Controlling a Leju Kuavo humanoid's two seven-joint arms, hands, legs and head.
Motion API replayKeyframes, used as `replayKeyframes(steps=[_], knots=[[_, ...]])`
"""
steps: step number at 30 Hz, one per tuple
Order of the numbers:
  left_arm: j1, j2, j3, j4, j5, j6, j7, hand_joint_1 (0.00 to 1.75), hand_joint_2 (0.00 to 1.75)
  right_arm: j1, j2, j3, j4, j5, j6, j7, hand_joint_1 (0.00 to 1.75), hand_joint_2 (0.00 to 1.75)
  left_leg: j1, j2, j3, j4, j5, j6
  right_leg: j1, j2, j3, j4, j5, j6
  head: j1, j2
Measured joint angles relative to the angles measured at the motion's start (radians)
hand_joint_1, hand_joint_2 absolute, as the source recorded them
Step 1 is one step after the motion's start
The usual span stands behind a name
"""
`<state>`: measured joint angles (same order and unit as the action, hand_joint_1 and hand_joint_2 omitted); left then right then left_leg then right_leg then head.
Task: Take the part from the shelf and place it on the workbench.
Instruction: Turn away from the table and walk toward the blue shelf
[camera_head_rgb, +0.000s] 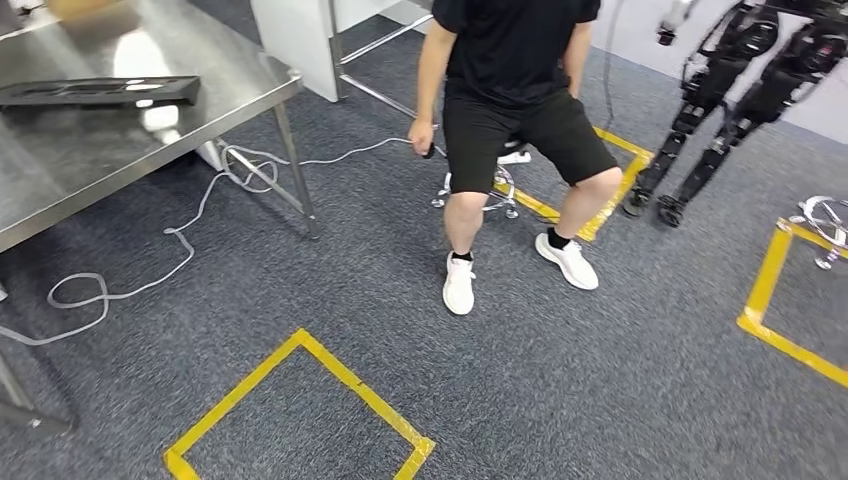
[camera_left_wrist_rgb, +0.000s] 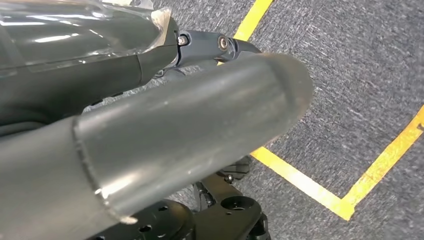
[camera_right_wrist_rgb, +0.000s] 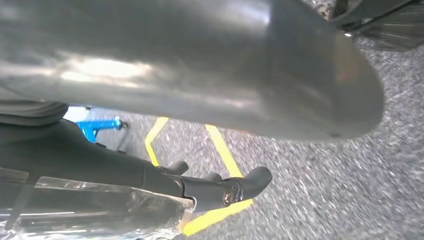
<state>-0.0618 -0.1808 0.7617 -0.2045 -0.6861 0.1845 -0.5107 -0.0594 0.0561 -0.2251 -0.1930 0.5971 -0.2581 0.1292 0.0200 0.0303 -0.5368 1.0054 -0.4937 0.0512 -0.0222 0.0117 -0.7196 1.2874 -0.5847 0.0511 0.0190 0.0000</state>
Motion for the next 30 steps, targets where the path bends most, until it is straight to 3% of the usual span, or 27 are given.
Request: replayKeyframes(steps=[1, 2, 4, 6, 8, 9, 11, 13, 14, 15, 16, 17, 19, 20, 22, 24, 25, 27, 28, 30], knots=[[0.0, 0.0, 0.002, 0.0, 0.002, 0.001, 0.001, 0.0, 0.0, 0.001, 0.0, 0.002, 0.0, 0.001, 0.002, 0.001, 0.0, 0.0, -0.002, 0.013, 0.0, 0.0, 0.0, 0.0, 0.0, -0.003, 0.01, -0.009, 0.006, 0.007, 0.0, 0.0], [-0.001, 0.0, 0.004, 0.0, 0.002, 0.002, 0.002, 0.0, 0.0, 0.002, 0.0, 0.004, 0.0, 0.002, 0.003, 0.002, 0.0, 0.0, -0.003, 0.025, 0.001, 0.0, -0.001, -0.001, 0.0, -0.01, 0.042, -0.06, 0.025, 0.015, 0.0, 0.0], [-0.002, -0.001, 0.01, 0.0, 0.003, 0.002, 0.002, 0.0, 0.0, 0.001, 0.0, 0.006, 0.0, 0.003, 0.005, 0.002, 0.0, 0.0, -0.006, 0.047, 0.005, 0.0, -0.003, -0.006, 0.003, -0.053, 0.131, -0.213, 0.074, 0.02, 0.001, 0.0], [-0.003, -0.002, 0.014, 0.0, 0.005, 0.004, 0.004, 0.0, 0.0, -0.003, 0.001, 0.008, 0.0, 0.006, 0.007, 0.003, 0.0, 0.0, -0.011, 0.065, 0.013, 0.0, -0.009, -0.017, 0.011, -0.084, 0.174, -0.295, 0.103, 0.007, 0.001, 0.0], [-0.005, -0.003, 0.017, -0.001, 0.009, 0.007, 0.006, 0.0, 0.0, -0.003, 0.001, 0.009, 0.0, 0.012, 0.009, 0.003, 0.0, 0.0, -0.011, 0.083, 0.022, -0.002, -0.013, -0.028, 0.017, -0.069, 0.17, -0.297, 0.111, -0.008, -0.001, 0.0], [-0.006, -0.004, 0.019, -0.001, 0.011, 0.009, 0.007, 0.0, 0.0, -0.003, 0.001, 0.01, 0.0, 0.015, 0.009, 0.003, 0.0, 0.0, -0.009, 0.082, 0.024, 0.001, -0.018, -0.033, 0.01, -0.059, 0.172, -0.3, 0.114, -0.016, -0.003, 0.0], [-0.007, -0.005, 0.021, -0.001, 0.014, 0.013, 0.008, 0.0, 0.0, -0.003, 0.001, 0.014, 0.0, 0.02, 0.01, 0.004, 0.0, 0.0, -0.003, 0.041, 0.005, 0.052, -0.058, -0.042, -0.003, -0.038, 0.176, -0.305, 0.123, -0.034, -0.007, 0.0], [-0.003, -0.004, 0.025, -0.001, 0.014, 0.015, 0.008, 0.0, 0.0, -0.003, 0.003, 0.018, 0.0, 0.025, 0.01, 0.005, 0.0, 0.0, 0.0, -0.015, -0.052, 0.18, -0.132, -0.045, -0.005, -0.017, 0.175, -0.306, 0.129, -0.048, -0.012, 0.0], [-0.001, -0.004, 0.026, 0.0, 0.015, 0.016, 0.008, 0.0, 0.0, -0.003, 0.004, 0.021, 0.0, 0.027, 0.01, 0.005, 0.0, 0.0, 0.0, -0.027, -0.084, 0.246, -0.159, -0.046, -0.002, -0.004, 0.174, -0.306, 0.13, -0.051, -0.013, 0.0], [0.002, -0.004, 0.027, 0.0, 0.015, 0.016, 0.008, 0.0, 0.0, -0.002, 0.005, 0.023, 0.0, 0.028, 0.011, 0.006, 0.0, 0.0, 0.001, -0.032, -0.106, 0.287, -0.168, -0.046, -0.001, 0.009, 0.173, -0.305, 0.131, -0.051, -0.013, 0.0], [0.004, -0.004, 0.027, 0.0, 0.015, 0.016, 0.008, 0.0, 0.0, -0.001, 0.006, 0.025, 0.0, 0.028, 0.011, 0.006, 0.0, 0.0, 0.002, -0.033, -0.112, 0.292, -0.156, -0.047, 0.0, 0.023, 0.173, -0.304, 0.131, -0.051, -0.013, 0.0], [0.005, -0.004, 0.028, 0.0, 0.015, 0.016, 0.008, 0.0, 0.0, -0.001, 0.006, 0.026, 0.0, 0.029, 0.011, 0.006, 0.0, 0.0, 0.004, -0.036, -0.098, 0.255, -0.124, -0.048, -0.001, 0.037, 0.173, -0.303, 0.131, -0.05, -0.013, 0.0], [0.006, -0.004, 0.028, 0.0, 0.015, 0.016, 0.008, 0.0, 0.0, -0.001, 0.007, 0.028, 0.0, 0.028, 0.011, 0.006, 0.0, 0.0, 0.013, -0.065, -0.04, 0.123, -0.051, -0.051, 0.0, 0.065, 0.17, -0.293, 0.13, -0.046, -0.014, 0.0], [0.006, -0.004, 0.028, 0.0, 0.014, 0.015, 0.006, 0.0, 0.0, -0.003, 0.008, 0.028, 0.0, 0.028, 0.011, 0.007, 0.0, 0.0, 0.017, -0.081, -0.018, 0.071, -0.029, -0.051, 0.003, 0.078, 0.165, -0.286, 0.128, -0.041, -0.013, 0.0], [0.005, -0.004, 0.028, -0.001, 0.014, 0.013, 0.002, 0.0, 0.0, -0.004, 0.008, 0.028, 0.0, 0.026, 0.012, 0.007, 0.0, 0.0, 0.012, -0.095, -0.006, 0.036, -0.02, -0.044, 0.009, 0.095, 0.15, -0.279, 0.128, -0.027, -0.011, 0.0], [0.002, -0.003, 0.028, -0.001, 0.013, 0.01, -0.001, 0.0, 0.0, 0.0, 0.008, 0.028, 0.0, 0.023, 0.012, 0.007, 0.0, 0.0, 0.004, -0.074, -0.007, 0.031, -0.012, -0.026, 0.009, 0.106, 0.137, -0.28, 0.132, -0.011, -0.01, 0.0], [0.0, -0.003, 0.028, -0.001, 0.012, 0.007, -0.002, 0.0, 0.0, 0.001, 0.008, 0.028, 0.0, 0.022, 0.012, 0.007, 0.0, 0.0, 0.001, -0.064, -0.007, 0.026, -0.007, -0.015, 0.008, 0.094, 0.129, -0.27, 0.128, -0.007, -0.01, 0.0], [-0.002, -0.003, 0.028, -0.001, 0.008, 0.002, -0.005, 0.0, 0.0, 0.001, 0.009, 0.028, 0.0, 0.021, 0.012, 0.008, 0.0, 0.0, 0.0, -0.039, -0.009, 0.018, 0.002, 0.001, 0.007, 0.043, 0.093, -0.195, 0.088, -0.009, -0.005, 0.0], [-0.001, -0.003, 0.028, -0.001, 0.006, -0.002, -0.007, 0.0, 0.0, -0.001, 0.01, 0.028, 0.0, 0.019, 0.012, 0.008, 0.0, 0.0, -0.002, -0.025, -0.011, 0.017, 0.003, 0.004, 0.006, 0.018, 0.061, -0.131, 0.056, -0.013, -0.002, 0.0], [0.0, -0.003, 0.028, -0.001, 0.0, -0.01, -0.012, 0.0, 0.0, -0.002, 0.01, 0.028, 0.0, 0.014, 0.012, 0.008, 0.0, 0.0, -0.006, 0.004, -0.015, 0.018, 0.003, 0.006, 0.004, 0.002, 0.004, -0.011, 0.006, -0.01, 0.001, 0.0]])
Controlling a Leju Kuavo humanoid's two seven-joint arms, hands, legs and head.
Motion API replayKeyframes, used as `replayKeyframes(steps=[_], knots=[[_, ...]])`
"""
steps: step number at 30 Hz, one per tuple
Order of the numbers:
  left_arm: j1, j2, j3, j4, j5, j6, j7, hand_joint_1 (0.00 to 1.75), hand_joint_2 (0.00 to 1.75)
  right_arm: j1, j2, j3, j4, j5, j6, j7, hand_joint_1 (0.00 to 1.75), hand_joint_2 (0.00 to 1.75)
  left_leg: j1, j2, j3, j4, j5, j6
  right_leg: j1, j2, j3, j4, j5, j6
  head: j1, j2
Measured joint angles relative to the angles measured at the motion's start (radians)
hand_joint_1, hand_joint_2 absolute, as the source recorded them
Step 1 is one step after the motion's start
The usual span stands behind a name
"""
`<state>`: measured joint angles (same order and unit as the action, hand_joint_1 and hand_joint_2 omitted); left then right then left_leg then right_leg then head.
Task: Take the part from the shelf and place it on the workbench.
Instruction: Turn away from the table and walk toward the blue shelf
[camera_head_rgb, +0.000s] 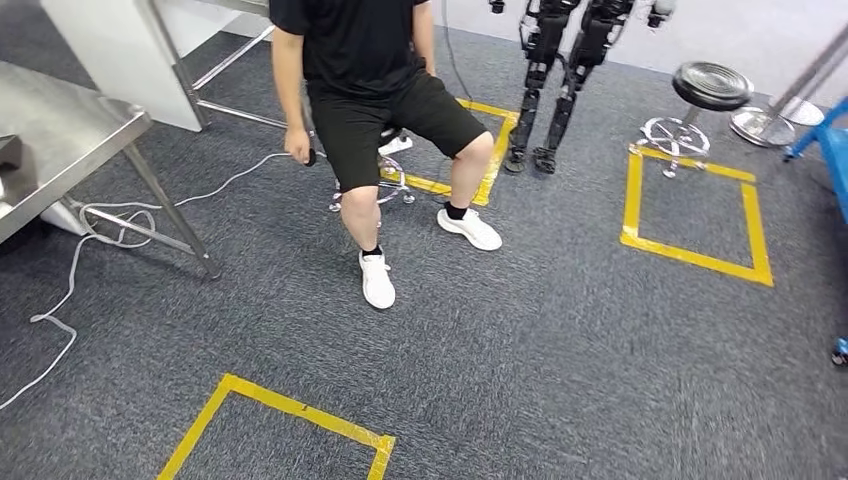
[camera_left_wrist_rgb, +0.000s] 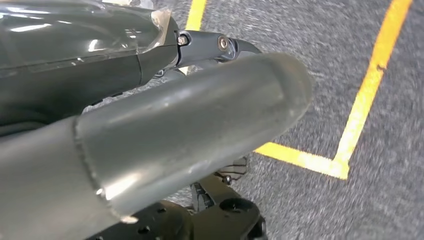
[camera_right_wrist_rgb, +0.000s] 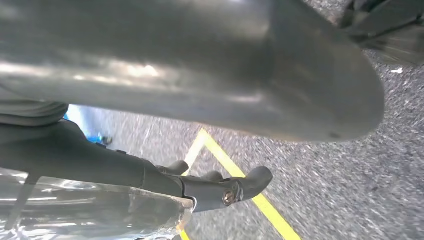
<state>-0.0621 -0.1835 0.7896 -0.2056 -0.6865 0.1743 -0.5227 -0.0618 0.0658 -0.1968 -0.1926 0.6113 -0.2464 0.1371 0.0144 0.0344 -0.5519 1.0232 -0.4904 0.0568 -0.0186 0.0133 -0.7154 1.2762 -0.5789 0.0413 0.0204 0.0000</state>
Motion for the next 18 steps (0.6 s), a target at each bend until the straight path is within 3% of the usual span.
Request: replayKeyframes(steps=[1, 2, 3, 4, 6, 7, 8, 9, 10, 12, 13, 14, 15, 16, 17, 18], knots=[[0.0, 0.0, 0.0, 0.0, -0.003, -0.004, -0.002, 0.0, 0.0, 0.001, -0.001, 0.0, 0.0, -0.004, 0.0, 0.0, 0.0, 0.0, -0.001, 0.014, -0.001, 0.0, 0.0, 0.0, -0.001, -0.002, -0.006, 0.019, -0.005, 0.007, 0.0, 0.0], [0.0, 0.0, 0.0, 0.0, -0.007, -0.009, -0.005, 0.0, 0.0, 0.003, -0.002, 0.0, 0.0, -0.008, 0.0, -0.001, 0.0, 0.0, -0.002, 0.027, -0.001, 0.0, 0.0, -0.001, -0.001, -0.006, 0.012, -0.006, 0.006, 0.016, 0.0, 0.0], [-0.001, 0.0, -0.001, 0.0, -0.012, -0.013, -0.008, 0.0, 0.0, 0.004, -0.004, -0.001, 0.0, -0.013, 0.0, -0.003, 0.0, 0.0, -0.003, 0.039, -0.001, 0.0, -0.001, -0.002, -0.001, -0.015, 0.048, -0.065, 0.028, 0.024, 0.001, 0.0], [-0.001, 0.0, -0.002, 0.0, -0.017, -0.018, -0.011, 0.0, 0.0, 0.005, -0.005, -0.003, 0.0, -0.019, 0.0, -0.005, 0.0, 0.0, -0.003, 0.051, 0.001, 0.0, -0.002, -0.004, -0.001, -0.038, 0.095, -0.144, 0.053, 0.028, 0.001, 0.0], [-0.001, 0.0, -0.004, 0.0, -0.026, -0.026, -0.018, 0.0, 0.0, 0.003, -0.007, -0.005, 0.0, -0.029, -0.001, -0.012, 0.0, 0.0, -0.006, 0.07, 0.009, -0.001, -0.007, -0.013, 0.006, -0.093, 0.153, -0.252, 0.089, 0.021, 0.001, 0.0], [-0.002, 0.001, -0.006, 0.0, -0.029, -0.029, -0.02, 0.0, 0.0, 0.002, -0.008, -0.007, 0.0, -0.033, -0.001, -0.015, 0.0, 0.0, -0.008, 0.08, 0.016, -0.003, -0.011, -0.02, 0.011, -0.11, 0.161, -0.272, 0.097, 0.011, 0.0, 0.0], [-0.002, 0.001, -0.008, 0.0, -0.032, -0.031, -0.021, 0.0, 0.0, 0.002, -0.008, -0.009, 0.0, -0.035, -0.002, -0.016, 0.0, 0.0, -0.01, 0.091, 0.023, -0.006, -0.015, -0.027, 0.016, -0.108, 0.158, -0.273, 0.1, 0.003, 0.0, 0.0], [-0.003, 0.001, -0.009, 0.0, -0.035, -0.033, -0.022, 0.0, 0.0, 0.002, -0.009, -0.012, 0.0, -0.038, -0.002, -0.018, 0.0, 0.0, -0.009, 0.101, 0.029, -0.007, -0.019, -0.034, 0.016, -0.095, 0.158, -0.275, 0.102, -0.006, -0.001, 0.0], [-0.005, 0.001, -0.011, 0.0, -0.038, -0.035, -0.022, 0.0, 0.0, 0.004, -0.01, -0.016, 0.0, -0.04, -0.003, -0.02, 0.0, 0.0, -0.006, 0.094, 0.031, -0.003, -0.026, -0.042, 0.01, -0.081, 0.16, -0.277, 0.105, -0.014, -0.004, 0.0], [-0.006, 0.001, -0.013, 0.0, -0.042, -0.038, -0.022, 0.0, 0.0, 0.005, -0.013, -0.023, 0.0, -0.045, -0.004, -0.026, 0.0, 0.0, -0.001, 0.034, 0.011, 0.053, -0.07, -0.051, -0.002, -0.054, 0.165, -0.281, 0.114, -0.032, -0.007, 0.0], [-0.004, 0.001, -0.014, 0.001, -0.043, -0.039, -0.022, 0.0, 0.0, 0.005, -0.013, -0.026, 0.0, -0.046, -0.005, -0.03, 0.0, 0.0, 0.001, -0.003, -0.014, 0.111, -0.107, -0.053, -0.005, -0.041, 0.166, -0.281, 0.117, -0.039, -0.01, 0.0], [-0.002, 0.001, -0.014, 0.001, -0.043, -0.039, -0.022, 0.0, 0.0, 0.005, -0.013, -0.028, 0.0, -0.047, -0.005, -0.032, 0.0, 0.0, 0.002, -0.026, -0.047, 0.181, -0.145, -0.052, -0.002, -0.026, 0.165, -0.281, 0.118, -0.044, -0.01, 0.0], [0.001, 0.001, -0.014, 0.001, -0.043, -0.04, -0.022, 0.0, 0.0, 0.006, -0.013, -0.029, 0.0, -0.047, -0.005, -0.034, 0.0, 0.0, 0.002, -0.034, -0.078, 0.244, -0.169, -0.052, 0.001, -0.01, 0.164, -0.28, 0.118, -0.046, -0.01, 0.0], [0.003, 0.002, -0.015, 0.002, -0.043, -0.04, -0.022, 0.0, 0.0, 0.007, -0.013, -0.03, 0.0, -0.047, -0.005, -0.035, 0.0, 0.0, 0.002, -0.037, -0.1, 0.281, -0.174, -0.052, 0.002, 0.007, 0.164, -0.28, 0.118, -0.046, -0.01, 0.0], [0.004, 0.002, -0.015, 0.002, -0.043, -0.04, -0.022, 0.0, 0.0, 0.009, -0.013, -0.03, 0.0, -0.047, -0.005, -0.035, 0.0, 0.0, 0.003, -0.038, -0.106, 0.28, -0.156, -0.052, 0.003, 0.024, 0.166, -0.279, 0.118, -0.046, -0.011, 0.0], [0.005, 0.002, -0.015, 0.002, -0.043, -0.041, -0.022, 0.0, 0.0, 0.01, -0.013, -0.03, 0.0, -0.047, -0.005, -0.035, 0.0, 0.0, 0.005, -0.041, -0.094, 0.24, -0.12, -0.051, 0.003, 0.04, 0.168, -0.278, 0.117, -0.045, -0.011, 0.0]])
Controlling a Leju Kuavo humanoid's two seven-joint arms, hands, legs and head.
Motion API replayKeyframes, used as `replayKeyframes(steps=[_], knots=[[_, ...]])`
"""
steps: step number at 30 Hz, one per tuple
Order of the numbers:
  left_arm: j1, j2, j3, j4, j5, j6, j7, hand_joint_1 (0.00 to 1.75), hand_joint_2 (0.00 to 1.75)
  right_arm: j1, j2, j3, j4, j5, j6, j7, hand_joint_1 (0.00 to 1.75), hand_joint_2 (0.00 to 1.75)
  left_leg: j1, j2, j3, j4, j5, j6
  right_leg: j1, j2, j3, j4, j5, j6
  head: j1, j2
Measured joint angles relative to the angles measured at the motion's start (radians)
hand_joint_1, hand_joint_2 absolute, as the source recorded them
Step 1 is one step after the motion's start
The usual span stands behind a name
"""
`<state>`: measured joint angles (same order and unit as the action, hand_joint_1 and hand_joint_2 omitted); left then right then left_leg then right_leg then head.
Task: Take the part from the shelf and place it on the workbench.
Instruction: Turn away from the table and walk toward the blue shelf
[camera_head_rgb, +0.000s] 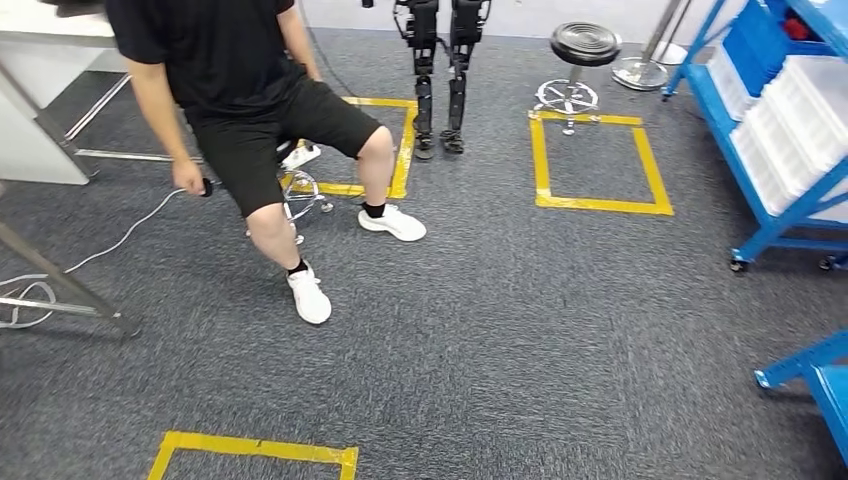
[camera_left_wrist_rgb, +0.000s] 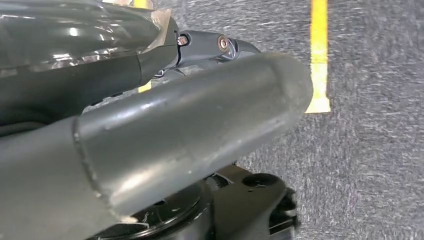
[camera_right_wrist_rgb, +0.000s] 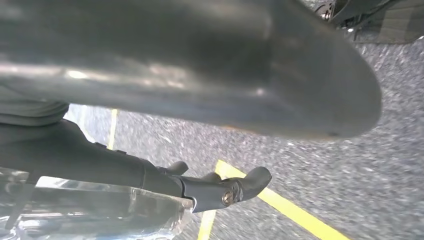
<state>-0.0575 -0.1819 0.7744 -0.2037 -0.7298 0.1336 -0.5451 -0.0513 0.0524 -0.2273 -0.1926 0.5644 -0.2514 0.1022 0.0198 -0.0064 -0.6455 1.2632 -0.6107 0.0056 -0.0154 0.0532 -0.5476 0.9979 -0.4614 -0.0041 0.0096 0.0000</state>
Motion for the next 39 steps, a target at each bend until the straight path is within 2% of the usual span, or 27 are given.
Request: replayKeyframes(steps=[2, 3, 4, 6, 8, 10, 12, 13, 14, 15, 16, 17, 18, 20, 21, 22, 23, 24, 26, 28, 29, 30, 32, 34, 35, 37, 39], knots=[[0.0, 0.0, 0.0, 0.0, 0.0, -0.002, 0.0, 0.0, 0.0, 0.0, 0.0, 0.0, 0.0, 0.001, 0.0, 0.0, 0.0, 0.0, 0.007, -0.034, 0.052, -0.134, 0.081, 0.0, 0.002, 0.03, 0.002, 0.006, -0.003, 0.004, -0.001, 0.0], [-0.001, 0.0, 0.0, 0.0, 0.0, -0.003, 0.0, 0.0, 0.0, -0.001, 0.0, 0.0, 0.0, 0.002, 0.0, 0.0, 0.0, 0.0, 0.009, -0.05, 0.071, -0.186, 0.106, 0.001, 0.005, 0.043, -0.001, 0.009, -0.004, 0.008, -0.001, 0.0], [-0.002, 0.001, 0.0, 0.001, 0.0, -0.004, 0.0, 0.0, 0.0, -0.001, 0.0, 0.0, 0.0, 0.003, 0.0, 0.0, 0.0, 0.0, 0.008, -0.062, 0.081, -0.214, 0.117, 0.004, 0.008, 0.053, -0.007, 0.012, -0.006, 0.014, 0.0, 0.0], [-0.005, 0.001, 0.0, 0.001, 0.0, -0.006, 0.0, 0.0, 0.0, 0.001, 0.0, 0.0, 0.0, 0.003, 0.0, 0.001, 0.0, 0.0, 0.001, -0.049, 0.082, -0.224, 0.121, 0.014, 0.007, 0.069, -0.021, 0.01, -0.004, 0.028, 0.0, 0.0], [-0.008, 0.001, -0.001, 0.001, 0.0, -0.012, 0.001, 0.0, 0.0, 0.004, 0.0, -0.001, 0.0, 0.004, 0.0, 0.005, 0.0, 0.0, -0.001, -0.028, 0.085, -0.235, 0.129, 0.033, 0.005, 0.046, -0.034, 0.026, -0.012, 0.035, 0.002, 0.0], [-0.009, 0.001, -0.002, 0.001, -0.002, -0.017, 0.003, 0.0, 0.0, 0.003, 0.001, -0.001, 0.0, 0.004, 0.0, 0.008, 0.0, 0.0, -0.001, -0.003, 0.087, -0.244, 0.136, 0.046, 0.005, -0.01, -0.074, 0.109, -0.055, 0.03, 0.008, 0.0], [-0.008, 0.001, -0.002, 0.001, -0.003, -0.018, 0.007, 0.0, 0.0, 0.001, 0.004, -0.001, 0.0, 0.003, -0.001, 0.009, 0.0, 0.0, -0.004, 0.025, 0.085, -0.245, 0.136, 0.049, 0.003, -0.037, -0.144, 0.243, -0.114, 0.028, 0.012, 0.0], [-0.008, 0.001, -0.002, 0.001, -0.004, -0.019, 0.009, 0.0, 0.0, 0.002, 0.004, -0.001, 0.0, 0.003, -0.001, 0.01, 0.0, 0.0, -0.005, 0.04, 0.084, -0.245, 0.135, 0.049, 0.001, -0.041, -0.168, 0.29, -0.129, 0.032, 0.012, 0.0], [-0.008, 0.001, -0.002, 0.001, -0.004, -0.019, 0.009, 0.0, 0.0, 0.003, 0.004, -0.001, 0.0, 0.003, -0.001, 0.01, 0.0, 0.0, -0.005, 0.052, 0.083, -0.245, 0.135, 0.049, -0.001, -0.043, -0.174, 0.306, -0.131, 0.04, 0.012, 0.0], [-0.008, 0.001, -0.002, 0.001, -0.005, -0.019, 0.01, 0.0, 0.0, 0.005, 0.004, -0.001, 0.0, 0.003, -0.001, 0.01, 0.0, 0.0, -0.005, 0.064, 0.083, -0.245, 0.134, 0.047, -0.003, -0.047, -0.154, 0.272, -0.115, 0.05, 0.012, 0.0], [-0.009, 0.001, -0.002, 0.001, -0.005, -0.019, 0.01, 0.0, 0.0, 0.006, 0.004, -0.001, 0.0, 0.003, -0.001, 0.01, 0.0, 0.0, -0.005, 0.075, 0.085, -0.245, 0.133, 0.045, -0.006, -0.062, -0.115, 0.201, -0.089, 0.06, 0.013, 0.0], [-0.009, 0.001, -0.003, 0.001, -0.005, -0.019, 0.01, 0.0, 0.0, 0.005, 0.005, -0.001, 0.0, 0.003, -0.001, 0.011, 0.0, 0.0, -0.005, 0.086, 0.088, -0.244, 0.13, 0.041, -0.008, -0.09, -0.073, 0.125, -0.062, 0.065, 0.013, 0.0], [-0.009, 0.002, -0.003, 0.001, -0.005, -0.019, 0.01, 0.0, 0.0, 0.004, 0.006, -0.001, 0.0, 0.004, -0.001, 0.011, 0.0, 0.0, -0.007, 0.096, 0.092, -0.244, 0.127, 0.034, -0.006, -0.118, -0.035, 0.059, -0.038, 0.067, 0.013, 0.0], [-0.009, 0.003, -0.003, 0.001, -0.005, -0.019, 0.01, 0.0, 0.0, 0.0, 0.007, -0.001, 0.0, 0.004, -0.001, 0.011, 0.0, 0.0, -0.01, 0.116, 0.104, -0.245, 0.119, 0.019, 0.002, -0.146, -0.012, 0.011, -0.016, 0.055, 0.013, 0.0], [-0.01, 0.003, -0.003, 0.001, -0.006, -0.019, 0.01, 0.0, 0.0, 0.0, 0.007, -0.002, 0.0, 0.004, -0.001, 0.011, 0.0, 0.0, -0.009, 0.128, 0.111, -0.246, 0.115, 0.011, 0.008, -0.136, -0.013, 0.009, -0.014, 0.048, 0.012, 0.0], [-0.013, 0.002, -0.003, 0.001, -0.006, -0.019, 0.01, 0.0, 0.0, 0.0, 0.006, -0.002, 0.0, 0.004, -0.001, 0.011, 0.0, 0.0, -0.005, 0.135, 0.116, -0.247, 0.112, 0.004, 0.004, -0.122, -0.012, 0.008, -0.012, 0.039, 0.011, 0.0], [-0.014, 0.002, -0.003, 0.001, -0.006, -0.019, 0.01, 0.0, 0.0, 0.0, 0.006, -0.002, 0.0, 0.004, -0.001, 0.011, 0.0, 0.0, -0.001, 0.125, 0.117, -0.239, 0.103, -0.002, 0.0, -0.109, -0.009, 0.006, -0.01, 0.03, 0.009, 0.0], [-0.015, 0.002, -0.003, 0.001, -0.006, -0.019, 0.01, 0.0, 0.0, -0.001, 0.005, -0.003, 0.0, 0.004, -0.001, 0.011, 0.0, 0.0, 0.002, 0.101, 0.11, -0.215, 0.082, -0.006, -0.004, -0.096, -0.006, 0.004, -0.007, 0.019, 0.007, 0.0], [-0.012, 0.002, -0.003, 0.001, -0.006, -0.02, 0.01, 0.0, 0.0, -0.001, 0.004, -0.005, 0.0, 0.004, -0.001, 0.012, 0.0, 0.0, 0.006, 0.035, 0.064, -0.106, 0.013, -0.009, -0.006, -0.069, -0.005, 0.003, -0.003, 0.003, 0.001, 0.0], [-0.008, 0.002, -0.003, 0.001, -0.006, -0.02, 0.011, 0.0, 0.0, -0.001, 0.006, -0.007, 0.0, 0.004, -0.001, 0.012, 0.0, 0.0, 0.006, 0.008, 0.005, 0.014, -0.039, -0.007, 0.002, -0.04, -0.007, 0.003, -0.003, -0.004, 0.0, 0.0], [-0.007, 0.002, -0.003, 0.001, -0.006, -0.02, 0.011, 0.0, 0.0, 0.001, 0.006, -0.008, 0.0, 0.004, -0.001, 0.012, 0.0, 0.0, 0.006, 0.005, -0.009, 0.034, -0.036, -0.005, 0.005, -0.023, -0.006, 0.004, -0.002, -0.005, 0.0, 0.0], [-0.006, 0.002, -0.003, 0.001, -0.006, -0.02, 0.011, 0.0, 0.0, 0.002, 0.007, -0.009, 0.0, 0.004, -0.001, 0.012, 0.0, 0.0, 0.006, 0.003, -0.005, 0.016, -0.011, -0.001, 0.008, -0.007, -0.005, 0.005, -0.002, -0.005, 0.0, 0.0], [-0.007, 0.002, -0.004, 0.001, -0.006, -0.02, 0.011, 0.0, 0.0, 0.002, 0.007, -0.011, 0.0, 0.004, -0.001, 0.012, 0.0, 0.0, 0.006, -0.018, 0.046, -0.109, 0.07, 0.009, 0.01, 0.023, -0.002, 0.007, -0.003, -0.004, 0.0, 0.0], [-0.008, 0.004, -0.004, 0.001, -0.006, -0.019, 0.011, 0.0, 0.0, 0.0, 0.007, -0.013, 0.0, 0.004, -0.001, 0.012, 0.0, 0.0, 0.004, -0.049, 0.09, -0.212, 0.113, 0.015, 0.014, 0.046, -0.004, 0.009, -0.002, 0.001, 0.0, 0.0], [-0.008, 0.004, -0.004, 0.001, -0.006, -0.019, 0.012, 0.0, 0.0, 0.0, 0.008, -0.014, 0.0, 0.004, -0.001, 0.012, 0.0, 0.0, 0.001, -0.056, 0.097, -0.229, 0.115, 0.017, 0.014, 0.054, -0.008, 0.01, -0.001, 0.005, 0.001, 0.0], [-0.009, 0.005, -0.004, 0.002, -0.006, -0.019, 0.016, 0.0, 0.0, 0.002, 0.008, -0.015, 0.0, 0.006, -0.001, 0.013, 0.0, 0.0, -0.004, -0.044, 0.1, -0.236, 0.117, 0.024, 0.013, 0.069, -0.016, 0.008, 0.001, 0.017, 0.0, 0.0], [-0.009, 0.005, -0.004, 0.002, -0.006, -0.019, 0.018, 0.0, 0.0, 0.004, 0.007, -0.016, 0.001, 0.007, -0.001, 0.014, 0.0, 0.0, -0.004, -0.023, 0.106, -0.25, 0.125, 0.037, 0.014, 0.038, -0.031, 0.027, -0.009, 0.026, 0.002, 0.0]])
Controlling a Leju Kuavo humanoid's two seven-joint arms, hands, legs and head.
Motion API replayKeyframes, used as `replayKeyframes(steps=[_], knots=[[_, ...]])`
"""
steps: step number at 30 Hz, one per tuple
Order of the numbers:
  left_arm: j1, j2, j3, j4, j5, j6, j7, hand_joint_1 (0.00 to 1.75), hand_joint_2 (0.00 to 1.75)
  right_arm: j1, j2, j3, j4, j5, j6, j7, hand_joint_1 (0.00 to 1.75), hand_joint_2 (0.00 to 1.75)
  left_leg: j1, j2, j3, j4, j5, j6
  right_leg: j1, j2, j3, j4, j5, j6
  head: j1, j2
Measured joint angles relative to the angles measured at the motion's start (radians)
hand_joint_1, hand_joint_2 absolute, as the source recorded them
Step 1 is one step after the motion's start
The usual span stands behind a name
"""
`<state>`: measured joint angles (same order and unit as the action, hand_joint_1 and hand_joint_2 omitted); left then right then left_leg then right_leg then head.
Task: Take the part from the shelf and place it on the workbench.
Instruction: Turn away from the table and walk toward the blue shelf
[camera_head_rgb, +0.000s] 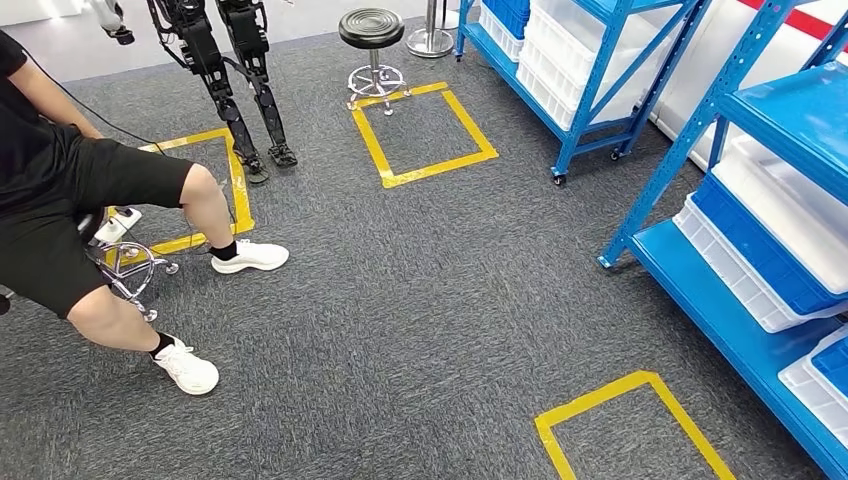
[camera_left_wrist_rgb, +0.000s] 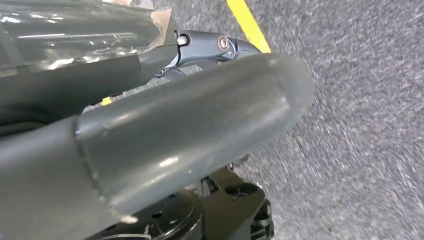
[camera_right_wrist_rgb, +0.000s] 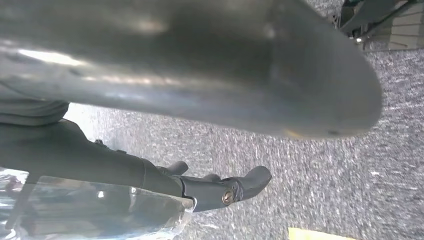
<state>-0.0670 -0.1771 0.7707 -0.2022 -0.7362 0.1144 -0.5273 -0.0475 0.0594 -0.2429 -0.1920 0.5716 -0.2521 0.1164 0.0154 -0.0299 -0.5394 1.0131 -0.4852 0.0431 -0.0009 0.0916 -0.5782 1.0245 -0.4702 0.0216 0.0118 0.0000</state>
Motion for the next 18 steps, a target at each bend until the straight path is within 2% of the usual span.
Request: replayKeyframes(steps=[2, 3, 4, 5, 6, 7, 8, 9, 10, 11, 12, 13, 14, 15, 16, 17, 18], knots=[[0.0, 0.0, 0.0, 0.0, 0.0, 0.0, 0.0, 0.0, 0.0, -0.003, -0.001, 0.0, 0.0, 0.001, 0.0, 0.002, 0.0, 0.0, 0.001, 0.025, 0.004, -0.012, 0.006, 0.01, 0.0, -0.054, -0.046, 0.085, -0.043, -0.002, 0.005, 0.0], [0.002, 0.0, 0.0, 0.0, 0.0, 0.0, 0.0, 0.0, 0.0, -0.005, -0.001, 0.0, 0.0, 0.001, 0.0, 0.003, 0.0, 0.0, 0.001, 0.038, 0.004, -0.013, 0.006, 0.012, -0.002, -0.07, -0.081, 0.149, -0.072, -0.004, 0.007, 0.0], [0.003, 0.0, 0.0, 0.0, 0.0, 0.001, 0.0, 0.0, 0.0, -0.006, -0.001, 0.0, 0.0, 0.002, 0.0, 0.004, 0.0, 0.0, 0.0, 0.053, 0.003, -0.013, 0.005, 0.012, -0.005, -0.075, -0.115, 0.212, -0.095, -0.002, 0.008, 0.0], [0.003, 0.0, 0.0, 0.0, 0.0, 0.001, 0.0, 0.0, 0.0, -0.005, -0.002, 0.0, 0.0, 0.003, 0.0, 0.004, 0.0, 0.0, 0.001, 0.067, 0.002, -0.013, 0.005, 0.011, -0.009, -0.078, -0.136, 0.252, -0.105, 0.004, 0.007, 0.0], [0.004, 0.0, 0.0, 0.0, 0.0, 0.002, 0.0, 0.0, 0.0, -0.004, -0.002, -0.001, 0.0, 0.003, 0.0, 0.004, 0.0, 0.0, 0.001, 0.08, 0.001, -0.012, 0.004, 0.01, -0.014, -0.081, -0.137, 0.255, -0.1, 0.014, 0.007, 0.0], [0.004, 0.0, 0.0, 0.0, 0.0, 0.002, 0.0, 0.0, 0.0, -0.002, -0.002, -0.001, 0.0, 0.004, 0.0, 0.005, 0.0, 0.0, 0.003, 0.092, 0.002, -0.012, 0.002, 0.007, -0.02, -0.088, -0.115, 0.216, -0.081, 0.027, 0.008, 0.0], [0.005, 0.0, 0.0, 0.0, 0.0, 0.003, 0.0, 0.0, 0.0, 0.0, -0.003, -0.001, 0.0, 0.006, 0.0, 0.005, 0.0, 0.0, 0.005, 0.104, 0.004, -0.011, -0.001, 0.003, -0.025, -0.104, -0.074, 0.144, -0.054, 0.041, 0.008, 0.0], [0.005, 0.0, 0.0, 0.0, 0.0, 0.004, 0.001, 0.0, 0.0, 0.0, -0.002, -0.001, 0.0, 0.008, 0.001, 0.005, 0.0, 0.0, 0.004, 0.114, 0.007, -0.009, -0.005, -0.004, -0.029, -0.131, -0.036, 0.075, -0.03, 0.049, 0.009, 0.0], [0.006, 0.0, 0.0, 0.0, 0.0, 0.005, 0.001, 0.0, 0.0, -0.002, -0.001, -0.001, 0.0, 0.01, 0.002, 0.005, 0.0, 0.0, 0.003, 0.124, 0.012, -0.007, -0.01, -0.012, -0.029, -0.153, -0.006, 0.023, -0.012, 0.05, 0.01, 0.0], [0.006, 0.001, 0.0, 0.0, 0.0, 0.007, 0.001, 0.0, 0.0, -0.004, 0.0, -0.001, 0.0, 0.012, 0.002, 0.005, 0.0, 0.0, 0.002, 0.134, 0.017, -0.006, -0.014, -0.021, -0.026, -0.167, 0.009, -0.005, -0.003, 0.044, 0.008, 0.0], [0.006, 0.001, 0.0, 0.0, 0.0, 0.009, 0.002, 0.0, 0.0, -0.005, -0.001, -0.001, 0.0, 0.012, 0.003, 0.006, 0.0, 0.0, 0.002, 0.144, 0.024, -0.008, -0.017, -0.03, -0.02, -0.169, 0.009, -0.008, -0.002, 0.032, 0.007, 0.0], [0.005, 0.0, 0.0, 0.0, 0.0, 0.009, 0.002, 0.0, 0.0, -0.005, -0.002, -0.001, 0.0, 0.013, 0.003, 0.006, 0.0, 0.0, 0.005, 0.155, 0.032, -0.011, -0.02, -0.038, -0.015, -0.157, 0.009, -0.011, -0.001, 0.02, 0.006, 0.0], [0.002, 0.0, 0.0, 0.0, 0.0, 0.01, 0.003, 0.0, 0.0, -0.004, -0.004, -0.001, 0.0, 0.013, 0.003, 0.007, 0.0, 0.0, 0.009, 0.155, 0.038, -0.013, -0.023, -0.047, -0.017, -0.144, 0.011, -0.014, -0.001, 0.008, 0.004, 0.0], [0.0, -0.001, 0.0, 0.0, 0.0, 0.009, 0.003, 0.0, 0.0, -0.004, -0.006, -0.001, 0.0, 0.013, 0.003, 0.007, 0.0, 0.0, 0.013, 0.138, 0.039, -0.003, -0.034, -0.053, -0.019, -0.133, 0.014, -0.016, 0.001, -0.003, 0.002, 0.0], [-0.001, -0.001, 0.0, 0.0, -0.002, 0.009, 0.003, 0.0, 0.0, -0.005, -0.006, -0.001, 0.0, 0.013, 0.003, 0.008, 0.0, 0.0, 0.015, 0.111, 0.029, 0.026, -0.058, -0.057, -0.022, -0.121, 0.018, -0.019, 0.004, -0.014, -0.001, 0.0], [0.0, -0.001, 0.0, 0.0, -0.003, 0.009, 0.003, 0.0, 0.0, -0.006, -0.006, -0.001, 0.0, 0.012, 0.003, 0.008, 0.0, 0.0, 0.017, 0.077, 0.007, 0.076, -0.09, -0.058, -0.023, -0.108, 0.021, -0.02, 0.007, -0.023, -0.004, 0.0], [0.002, -0.001, 0.0, 0.0, -0.005, 0.009, 0.004, 0.0, 0.0, -0.007, -0.006, -0.001, 0.0, 0.012, 0.003, 0.008, 0.0, 0.0, 0.016, 0.05, -0.024, 0.142, -0.125, -0.056, -0.018, -0.095, 0.021, -0.019, 0.008, -0.029, -0.007, 0.0]])
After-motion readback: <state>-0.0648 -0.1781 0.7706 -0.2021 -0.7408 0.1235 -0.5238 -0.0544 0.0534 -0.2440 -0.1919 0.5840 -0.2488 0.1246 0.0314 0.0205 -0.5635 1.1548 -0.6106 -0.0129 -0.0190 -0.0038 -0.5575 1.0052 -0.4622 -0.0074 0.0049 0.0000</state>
